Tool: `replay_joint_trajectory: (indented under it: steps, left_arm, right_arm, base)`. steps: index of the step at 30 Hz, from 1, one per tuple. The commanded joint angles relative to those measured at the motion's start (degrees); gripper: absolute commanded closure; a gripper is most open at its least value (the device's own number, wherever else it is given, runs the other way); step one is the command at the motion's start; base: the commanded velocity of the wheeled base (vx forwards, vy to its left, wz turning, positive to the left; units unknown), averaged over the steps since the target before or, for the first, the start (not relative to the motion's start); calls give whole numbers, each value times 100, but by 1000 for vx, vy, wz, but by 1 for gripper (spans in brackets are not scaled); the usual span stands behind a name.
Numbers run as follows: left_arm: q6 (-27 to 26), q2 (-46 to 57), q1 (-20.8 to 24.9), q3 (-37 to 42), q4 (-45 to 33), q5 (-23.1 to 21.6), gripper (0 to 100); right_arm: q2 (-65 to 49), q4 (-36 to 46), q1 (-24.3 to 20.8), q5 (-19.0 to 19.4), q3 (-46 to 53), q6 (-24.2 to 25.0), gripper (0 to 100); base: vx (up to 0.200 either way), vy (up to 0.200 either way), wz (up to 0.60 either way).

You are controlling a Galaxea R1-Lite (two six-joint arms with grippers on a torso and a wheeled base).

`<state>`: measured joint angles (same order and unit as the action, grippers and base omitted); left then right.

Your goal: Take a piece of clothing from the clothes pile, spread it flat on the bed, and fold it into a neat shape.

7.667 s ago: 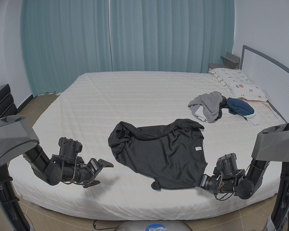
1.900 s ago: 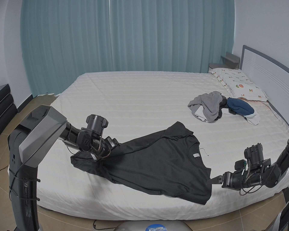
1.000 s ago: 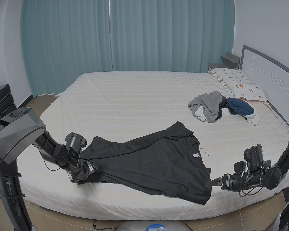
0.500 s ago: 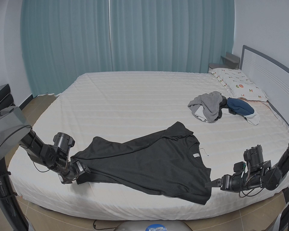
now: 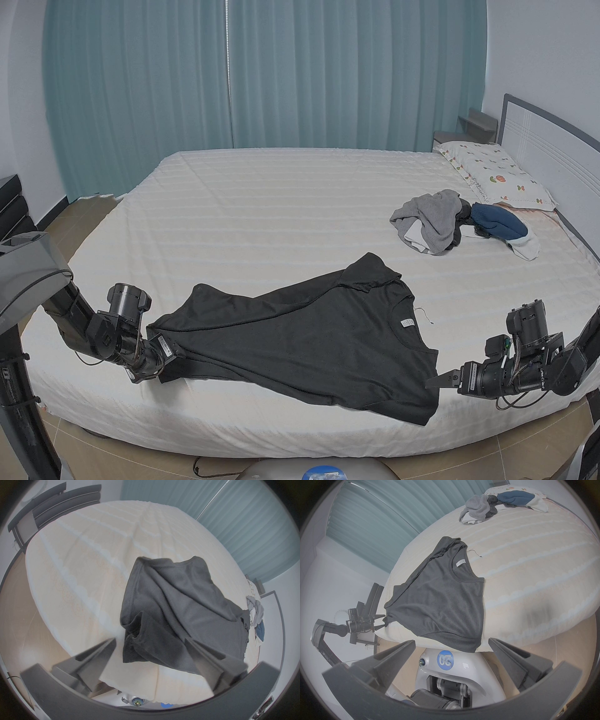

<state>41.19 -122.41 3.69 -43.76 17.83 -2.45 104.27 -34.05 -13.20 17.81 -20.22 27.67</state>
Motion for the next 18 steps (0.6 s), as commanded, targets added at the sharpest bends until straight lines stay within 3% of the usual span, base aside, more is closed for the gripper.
replay_joint_trajectory:
  steps: [1, 11, 12, 18]
  left_arm:
    - [-6, -196, -9, -18, 1, -1, 100]
    - [-94, 305, -273, 544, 1, -159, 100]
    - [-384, 613, -440, 905, 9, -361, 100]
    - [-841, 753, -826, 1291, 150, -546, 100]
  right_arm:
    - [24, 3, -7, 3, 1, 1, 0]
    - [68, -5, 2, -6, -43, 54, 0]
    - [147, -5, 2, 3, -69, 54, 0]
    - [261, -5, 2, -6, -122, 54, 0]
  base:
    - [0, 0, 0]
    - [0, 0, 0]
    - [0, 0, 0]
    - [0, 0, 0]
